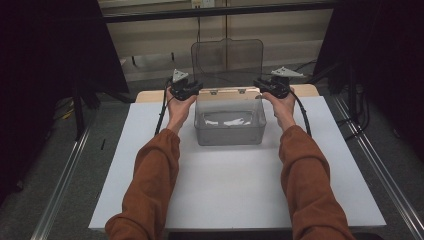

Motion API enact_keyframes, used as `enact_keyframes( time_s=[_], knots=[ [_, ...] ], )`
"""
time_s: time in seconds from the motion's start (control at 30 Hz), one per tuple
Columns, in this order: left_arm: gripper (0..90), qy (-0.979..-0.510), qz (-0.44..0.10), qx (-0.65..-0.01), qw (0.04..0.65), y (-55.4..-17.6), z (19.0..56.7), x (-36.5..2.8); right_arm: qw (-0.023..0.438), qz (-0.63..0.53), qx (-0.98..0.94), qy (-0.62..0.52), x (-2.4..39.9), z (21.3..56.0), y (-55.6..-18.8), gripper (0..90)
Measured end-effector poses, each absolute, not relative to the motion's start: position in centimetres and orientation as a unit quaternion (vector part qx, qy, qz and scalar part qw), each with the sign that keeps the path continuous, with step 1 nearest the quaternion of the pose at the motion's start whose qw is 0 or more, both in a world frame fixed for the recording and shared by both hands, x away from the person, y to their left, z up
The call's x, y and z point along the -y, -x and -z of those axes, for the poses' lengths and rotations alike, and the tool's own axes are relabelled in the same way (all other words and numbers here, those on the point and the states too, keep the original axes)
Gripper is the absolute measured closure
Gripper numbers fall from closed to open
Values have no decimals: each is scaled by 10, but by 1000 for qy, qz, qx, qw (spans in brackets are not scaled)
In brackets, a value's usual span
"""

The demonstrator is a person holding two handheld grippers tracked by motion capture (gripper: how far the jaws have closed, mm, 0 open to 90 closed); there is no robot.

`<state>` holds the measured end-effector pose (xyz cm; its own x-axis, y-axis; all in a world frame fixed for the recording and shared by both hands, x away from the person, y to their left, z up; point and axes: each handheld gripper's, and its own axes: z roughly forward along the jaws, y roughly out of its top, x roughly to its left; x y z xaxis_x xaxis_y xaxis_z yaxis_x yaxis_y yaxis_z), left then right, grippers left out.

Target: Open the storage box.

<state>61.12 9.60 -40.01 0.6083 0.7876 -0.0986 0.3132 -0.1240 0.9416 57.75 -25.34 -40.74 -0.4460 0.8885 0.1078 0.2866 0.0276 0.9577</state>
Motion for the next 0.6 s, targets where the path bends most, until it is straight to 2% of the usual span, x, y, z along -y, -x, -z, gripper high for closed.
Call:
enact_keyframes(
  time_s=[0.6],
  knots=[
    [666, -726, -180, -414, 519, -621, 398, -96, 243, -523, -654, -490, 253, 403, -586, 735]
  ],
)
